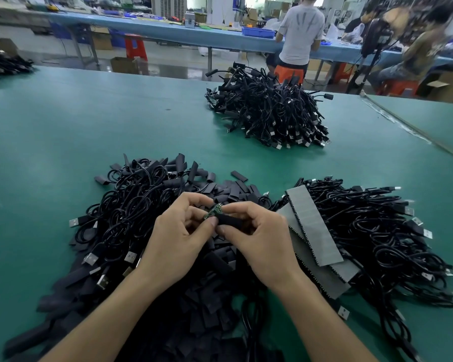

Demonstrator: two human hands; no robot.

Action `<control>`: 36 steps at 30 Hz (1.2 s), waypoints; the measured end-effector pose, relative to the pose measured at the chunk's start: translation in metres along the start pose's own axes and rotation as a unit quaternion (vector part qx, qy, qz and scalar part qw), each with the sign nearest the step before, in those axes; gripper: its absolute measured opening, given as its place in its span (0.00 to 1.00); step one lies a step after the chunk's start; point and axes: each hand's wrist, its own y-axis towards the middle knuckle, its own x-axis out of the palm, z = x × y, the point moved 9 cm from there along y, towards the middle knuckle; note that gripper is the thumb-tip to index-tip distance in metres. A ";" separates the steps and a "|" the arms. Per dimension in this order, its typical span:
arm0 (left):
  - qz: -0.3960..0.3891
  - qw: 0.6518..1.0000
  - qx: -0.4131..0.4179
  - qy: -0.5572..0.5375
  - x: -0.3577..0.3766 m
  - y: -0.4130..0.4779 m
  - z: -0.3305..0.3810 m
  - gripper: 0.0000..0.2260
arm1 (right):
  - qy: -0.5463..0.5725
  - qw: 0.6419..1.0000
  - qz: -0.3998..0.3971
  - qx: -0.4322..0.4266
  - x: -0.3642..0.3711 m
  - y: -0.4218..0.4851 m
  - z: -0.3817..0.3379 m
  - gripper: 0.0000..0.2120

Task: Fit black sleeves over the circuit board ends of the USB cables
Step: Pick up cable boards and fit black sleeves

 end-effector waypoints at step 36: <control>-0.019 0.999 -0.030 -0.017 -0.001 0.000 -0.004 0.15 | 0.082 0.995 -0.047 0.034 -0.004 0.000 0.008 0.08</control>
